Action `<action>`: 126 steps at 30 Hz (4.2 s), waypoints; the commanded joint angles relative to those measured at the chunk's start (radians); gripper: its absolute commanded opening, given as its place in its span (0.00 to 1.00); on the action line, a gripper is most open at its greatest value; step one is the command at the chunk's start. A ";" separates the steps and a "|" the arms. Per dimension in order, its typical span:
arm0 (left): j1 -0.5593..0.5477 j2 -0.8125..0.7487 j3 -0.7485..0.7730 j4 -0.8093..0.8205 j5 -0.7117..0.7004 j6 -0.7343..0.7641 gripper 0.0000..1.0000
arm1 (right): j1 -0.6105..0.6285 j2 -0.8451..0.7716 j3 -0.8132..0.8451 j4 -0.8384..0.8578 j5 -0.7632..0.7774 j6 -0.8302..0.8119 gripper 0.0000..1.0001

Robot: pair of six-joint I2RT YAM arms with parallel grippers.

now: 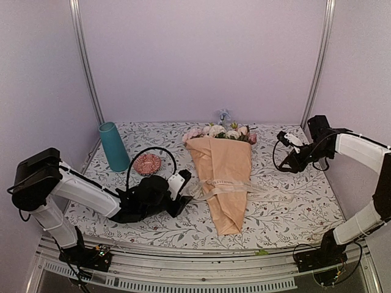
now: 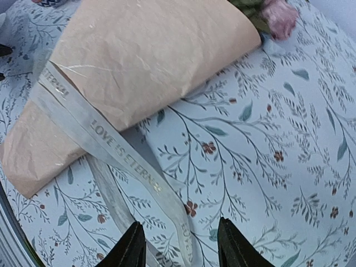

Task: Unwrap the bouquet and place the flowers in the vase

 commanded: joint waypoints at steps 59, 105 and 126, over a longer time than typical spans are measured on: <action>-0.094 0.365 0.857 -0.634 0.096 0.126 0.61 | -0.305 -0.104 -0.015 0.079 -0.318 0.125 0.60; -0.080 -0.220 0.207 -0.228 0.130 0.061 0.60 | 0.527 0.047 0.155 0.014 0.068 -0.100 0.01; -0.012 -0.671 0.033 -0.399 -0.220 -0.036 0.55 | 0.937 0.577 0.755 0.030 0.082 -0.071 0.56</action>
